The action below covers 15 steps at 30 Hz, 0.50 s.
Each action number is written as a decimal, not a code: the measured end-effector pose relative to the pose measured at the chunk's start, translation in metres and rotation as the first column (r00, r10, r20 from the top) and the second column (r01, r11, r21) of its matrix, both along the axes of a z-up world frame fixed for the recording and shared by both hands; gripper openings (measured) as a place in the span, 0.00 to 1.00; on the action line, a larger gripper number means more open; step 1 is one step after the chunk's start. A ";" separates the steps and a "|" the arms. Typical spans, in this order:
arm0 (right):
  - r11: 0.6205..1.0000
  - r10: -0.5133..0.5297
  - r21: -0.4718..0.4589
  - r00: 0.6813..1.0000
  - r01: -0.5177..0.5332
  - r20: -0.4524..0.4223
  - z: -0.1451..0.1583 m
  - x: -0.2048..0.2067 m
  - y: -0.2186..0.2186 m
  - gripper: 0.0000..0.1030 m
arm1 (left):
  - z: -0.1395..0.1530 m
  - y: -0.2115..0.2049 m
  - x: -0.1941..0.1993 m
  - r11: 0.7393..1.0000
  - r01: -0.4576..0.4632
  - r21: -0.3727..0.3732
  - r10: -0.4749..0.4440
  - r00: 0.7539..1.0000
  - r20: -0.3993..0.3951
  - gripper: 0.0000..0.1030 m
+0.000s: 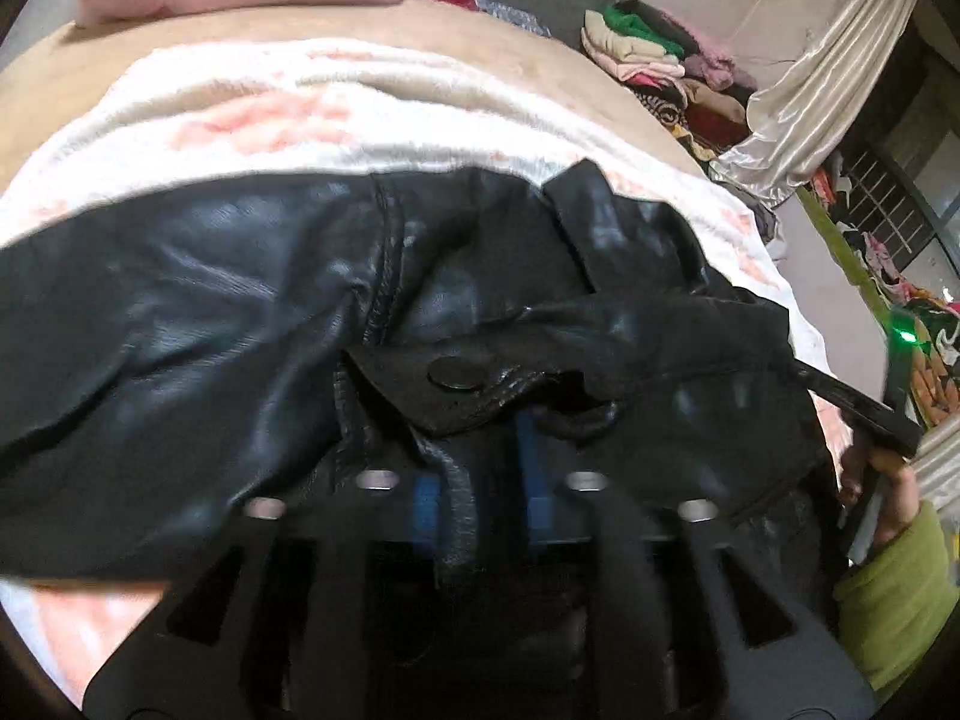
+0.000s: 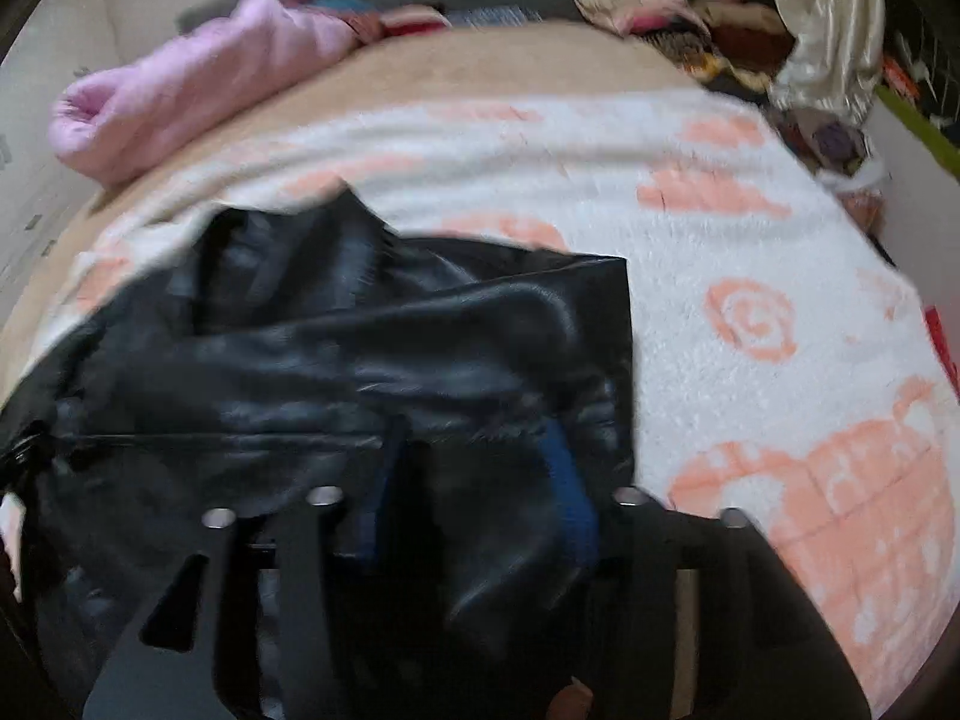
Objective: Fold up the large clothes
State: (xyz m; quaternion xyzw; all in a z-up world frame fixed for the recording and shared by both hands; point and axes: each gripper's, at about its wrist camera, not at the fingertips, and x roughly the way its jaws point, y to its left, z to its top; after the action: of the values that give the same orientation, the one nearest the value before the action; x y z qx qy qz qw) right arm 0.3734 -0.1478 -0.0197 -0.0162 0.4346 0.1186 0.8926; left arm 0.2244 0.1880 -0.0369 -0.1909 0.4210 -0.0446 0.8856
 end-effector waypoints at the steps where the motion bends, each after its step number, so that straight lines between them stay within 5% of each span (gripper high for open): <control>1: 1.000 0.028 0.011 0.999 -0.029 0.029 0.009 -0.012 0.003 0.56 | 0.009 -0.002 -0.005 1.000 0.000 0.022 -0.001 1.000 0.018 0.37; 5: 0.988 0.150 -0.035 0.985 -0.147 0.086 0.024 -0.061 0.025 0.63 | 0.041 -0.014 -0.025 0.985 -0.058 0.160 0.048 0.997 0.064 0.45; 8: 0.986 0.166 -0.045 0.985 -0.163 0.055 0.020 -0.075 0.033 0.64 | 0.054 -0.032 -0.036 0.984 -0.032 0.173 0.015 0.995 0.101 0.45; 15: 0.992 0.092 -0.074 0.993 -0.097 -0.075 -0.016 -0.076 0.031 0.75 | -0.005 -0.049 -0.025 0.983 0.004 0.182 0.008 0.998 -0.066 0.47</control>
State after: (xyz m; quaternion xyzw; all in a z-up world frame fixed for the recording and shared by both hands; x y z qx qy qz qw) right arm 0.2976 -0.1165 -0.0358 -0.0673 0.4692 0.1442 0.8686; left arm 0.1997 0.1391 -0.0414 -0.1107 0.4524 0.0013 0.8849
